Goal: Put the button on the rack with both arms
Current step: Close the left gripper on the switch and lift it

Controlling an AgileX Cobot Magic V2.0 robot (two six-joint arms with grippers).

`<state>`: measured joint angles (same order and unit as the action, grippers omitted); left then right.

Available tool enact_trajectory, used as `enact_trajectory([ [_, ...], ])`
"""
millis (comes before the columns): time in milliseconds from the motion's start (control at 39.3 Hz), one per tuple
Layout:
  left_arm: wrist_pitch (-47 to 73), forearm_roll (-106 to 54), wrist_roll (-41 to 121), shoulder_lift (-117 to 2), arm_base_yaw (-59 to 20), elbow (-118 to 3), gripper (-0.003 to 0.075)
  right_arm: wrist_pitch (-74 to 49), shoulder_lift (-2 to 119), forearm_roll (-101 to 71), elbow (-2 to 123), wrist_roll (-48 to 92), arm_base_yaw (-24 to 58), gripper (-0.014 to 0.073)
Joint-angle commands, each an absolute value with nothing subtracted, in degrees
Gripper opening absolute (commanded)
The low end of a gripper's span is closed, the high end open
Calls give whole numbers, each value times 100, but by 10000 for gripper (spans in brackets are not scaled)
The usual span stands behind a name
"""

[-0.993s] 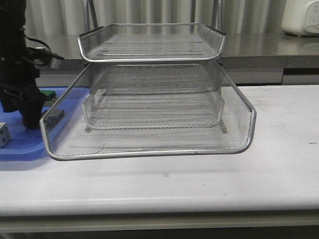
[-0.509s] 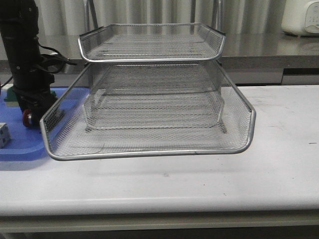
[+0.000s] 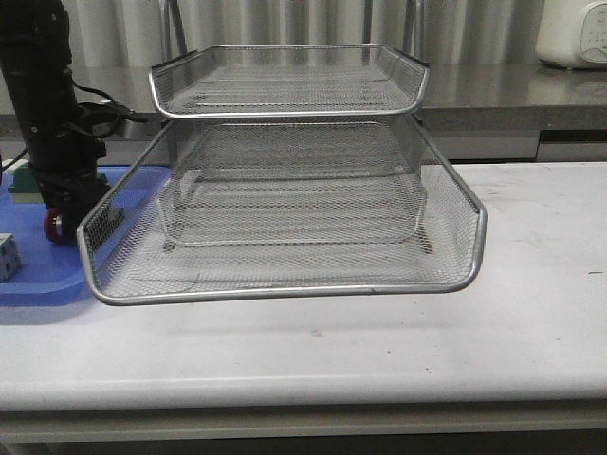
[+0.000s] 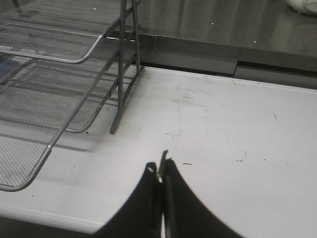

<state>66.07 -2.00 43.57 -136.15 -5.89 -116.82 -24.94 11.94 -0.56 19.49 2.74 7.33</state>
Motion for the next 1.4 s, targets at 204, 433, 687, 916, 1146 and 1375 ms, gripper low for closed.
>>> enact_trajectory([
  [204,6427,-415,4414,-13244,-612,-11842,315,-2020,1240,0,2086,293,735,-110],
  [433,6427,-415,4414,-13244,-579,-11842,179,-2020,1240,0,2086,293,735,-110],
  [687,6936,-403,4139,-13220,-534,-12181,118,-2020,1240,0,2086,293,735,-110],
  [916,7414,-348,3257,-13021,-209,-12738,118,-2020,1240,0,2086,293,735,-110],
  [1146,7414,-338,2312,-12174,-62,-12186,118,-2020,1240,0,2086,293,735,-110],
  [1375,7414,-426,2225,-10747,-62,-10566,118,-2020,1240,0,2086,293,735,-110],
])
